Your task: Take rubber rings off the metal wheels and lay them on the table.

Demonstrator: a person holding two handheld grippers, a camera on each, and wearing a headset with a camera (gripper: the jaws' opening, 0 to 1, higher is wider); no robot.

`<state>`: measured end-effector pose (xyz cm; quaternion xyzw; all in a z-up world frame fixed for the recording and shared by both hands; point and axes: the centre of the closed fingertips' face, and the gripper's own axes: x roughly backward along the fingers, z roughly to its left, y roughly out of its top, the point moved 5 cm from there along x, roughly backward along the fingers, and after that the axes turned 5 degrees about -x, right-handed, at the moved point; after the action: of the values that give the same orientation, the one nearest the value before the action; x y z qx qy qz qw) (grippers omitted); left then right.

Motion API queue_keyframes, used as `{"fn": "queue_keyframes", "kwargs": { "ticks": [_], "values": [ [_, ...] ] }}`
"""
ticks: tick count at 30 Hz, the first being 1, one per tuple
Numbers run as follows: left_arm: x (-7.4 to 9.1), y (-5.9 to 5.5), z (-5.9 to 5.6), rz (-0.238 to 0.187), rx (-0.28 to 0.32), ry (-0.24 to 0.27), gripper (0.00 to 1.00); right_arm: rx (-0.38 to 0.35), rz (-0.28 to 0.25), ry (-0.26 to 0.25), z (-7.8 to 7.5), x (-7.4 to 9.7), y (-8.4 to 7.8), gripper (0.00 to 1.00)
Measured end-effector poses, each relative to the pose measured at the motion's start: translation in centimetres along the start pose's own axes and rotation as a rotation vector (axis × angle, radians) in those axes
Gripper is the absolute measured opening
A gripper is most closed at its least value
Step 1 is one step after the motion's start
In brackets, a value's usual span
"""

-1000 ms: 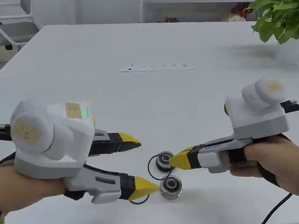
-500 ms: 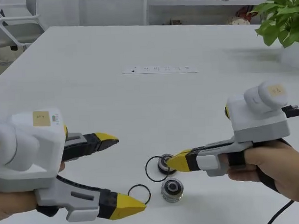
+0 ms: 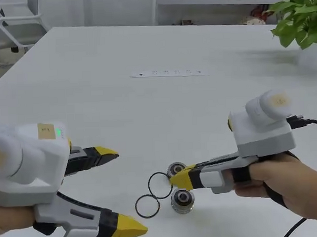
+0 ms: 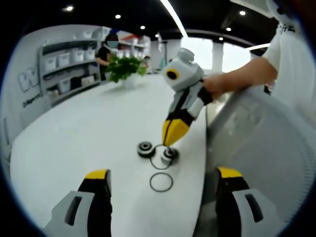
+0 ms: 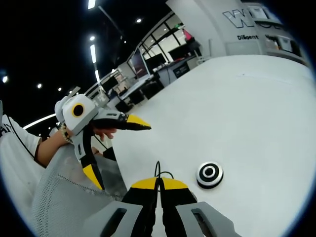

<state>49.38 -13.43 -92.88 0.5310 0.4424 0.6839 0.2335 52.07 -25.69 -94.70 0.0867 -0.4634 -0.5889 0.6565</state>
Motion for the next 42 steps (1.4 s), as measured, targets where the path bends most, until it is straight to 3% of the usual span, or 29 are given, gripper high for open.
{"fn": "queue_keyframes", "kwargs": {
  "ticks": [10,18,28,42],
  "values": [
    [-0.2,-0.6,-0.4,0.028,0.009,-0.029,0.89,0.043,0.077,0.015,1.0,-2.0,-1.2,0.00],
    [-0.3,-1.4,-0.7,0.079,0.013,-0.049,0.89,0.061,0.133,-0.008,0.6,-2.8,-2.4,0.00],
    [-0.5,-2.2,-1.1,0.121,0.018,-0.076,0.89,0.113,0.132,-0.052,0.2,-3.2,-2.6,0.00],
    [-0.4,-2.4,-1.2,0.131,0.028,-0.080,0.88,0.163,0.174,-0.060,0.3,-3.6,-3.1,0.05]
  ]
}}
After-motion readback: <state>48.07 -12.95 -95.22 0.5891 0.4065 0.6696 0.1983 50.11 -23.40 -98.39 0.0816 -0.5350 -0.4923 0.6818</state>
